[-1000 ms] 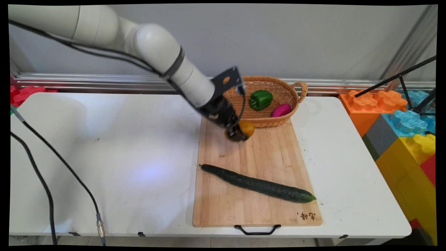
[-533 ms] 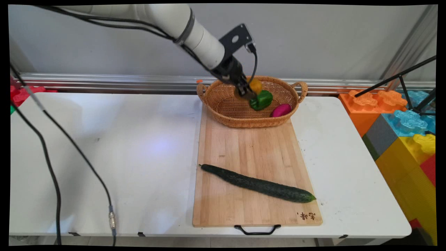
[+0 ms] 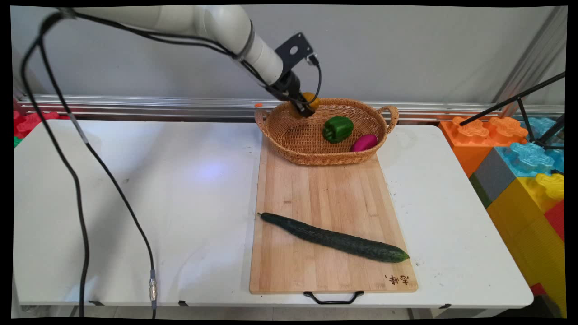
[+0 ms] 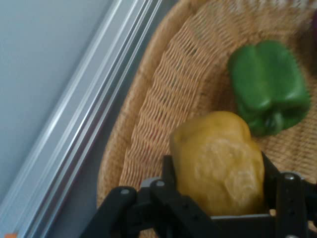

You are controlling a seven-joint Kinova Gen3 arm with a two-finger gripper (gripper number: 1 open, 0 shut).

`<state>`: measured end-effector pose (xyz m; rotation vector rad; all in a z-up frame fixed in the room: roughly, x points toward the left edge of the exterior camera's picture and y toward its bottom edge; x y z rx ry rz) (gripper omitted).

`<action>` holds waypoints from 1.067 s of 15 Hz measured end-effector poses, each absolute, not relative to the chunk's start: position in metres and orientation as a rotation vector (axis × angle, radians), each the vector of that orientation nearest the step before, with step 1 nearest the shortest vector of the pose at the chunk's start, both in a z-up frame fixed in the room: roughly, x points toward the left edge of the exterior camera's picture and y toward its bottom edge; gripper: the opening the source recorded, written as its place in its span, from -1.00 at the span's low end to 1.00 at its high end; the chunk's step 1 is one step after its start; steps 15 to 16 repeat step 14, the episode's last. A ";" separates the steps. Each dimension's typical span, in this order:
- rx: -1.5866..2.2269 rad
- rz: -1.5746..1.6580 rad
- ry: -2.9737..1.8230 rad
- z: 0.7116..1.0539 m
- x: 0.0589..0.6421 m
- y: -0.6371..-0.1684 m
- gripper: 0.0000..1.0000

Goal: Place the picked object in the vegetable basket

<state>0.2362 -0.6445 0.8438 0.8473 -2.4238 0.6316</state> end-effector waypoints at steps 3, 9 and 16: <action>0.901 0.621 -2.429 0.817 0.243 -0.657 -1.00; 0.953 0.559 -2.393 0.782 0.236 -0.676 -1.00; 0.955 0.555 -2.366 0.791 0.221 -0.684 1.00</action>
